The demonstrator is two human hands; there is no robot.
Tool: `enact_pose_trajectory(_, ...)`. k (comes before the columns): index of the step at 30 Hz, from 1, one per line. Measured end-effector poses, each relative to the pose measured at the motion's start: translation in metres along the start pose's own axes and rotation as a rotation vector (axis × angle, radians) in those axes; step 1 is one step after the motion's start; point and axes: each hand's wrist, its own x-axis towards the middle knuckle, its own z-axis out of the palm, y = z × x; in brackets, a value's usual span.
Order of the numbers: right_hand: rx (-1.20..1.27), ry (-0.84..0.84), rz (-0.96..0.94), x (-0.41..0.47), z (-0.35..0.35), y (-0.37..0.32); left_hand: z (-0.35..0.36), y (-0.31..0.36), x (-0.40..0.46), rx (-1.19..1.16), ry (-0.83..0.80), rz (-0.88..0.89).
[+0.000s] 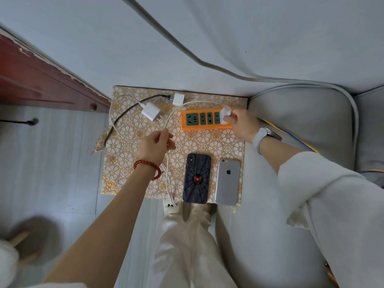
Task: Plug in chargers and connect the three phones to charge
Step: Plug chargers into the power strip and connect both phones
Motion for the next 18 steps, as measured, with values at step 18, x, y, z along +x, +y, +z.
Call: enact_pose_trajectory(18,0.557,-0.333,0.204,-0.227,0.109,-0.041,-0.024,-0.074,-0.093,-0.264,-0.365,-0.300)
